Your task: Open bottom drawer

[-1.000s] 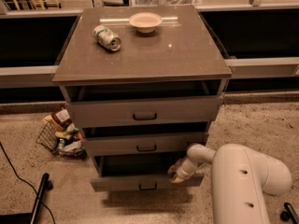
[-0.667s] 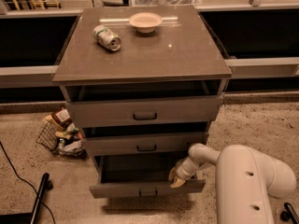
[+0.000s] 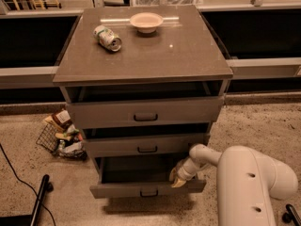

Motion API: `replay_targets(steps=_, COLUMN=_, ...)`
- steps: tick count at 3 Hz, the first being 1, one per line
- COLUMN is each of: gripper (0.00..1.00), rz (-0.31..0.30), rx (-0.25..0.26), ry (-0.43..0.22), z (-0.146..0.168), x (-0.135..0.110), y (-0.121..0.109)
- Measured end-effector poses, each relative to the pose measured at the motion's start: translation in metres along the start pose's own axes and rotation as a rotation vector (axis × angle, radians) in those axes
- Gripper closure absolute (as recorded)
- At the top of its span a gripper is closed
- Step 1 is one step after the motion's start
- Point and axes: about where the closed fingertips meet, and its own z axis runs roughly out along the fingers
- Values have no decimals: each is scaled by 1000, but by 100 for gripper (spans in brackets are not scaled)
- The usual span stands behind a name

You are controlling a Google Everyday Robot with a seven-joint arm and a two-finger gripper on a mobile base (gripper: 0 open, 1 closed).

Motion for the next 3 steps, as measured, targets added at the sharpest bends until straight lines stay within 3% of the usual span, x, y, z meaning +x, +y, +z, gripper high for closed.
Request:
replay_targets(steps=2, gripper=11, rz=0, rx=0, ry=0, z=0, x=0, y=0)
replay_targets(steps=3, gripper=0, rz=0, rx=0, ry=0, z=0, x=0, y=0)
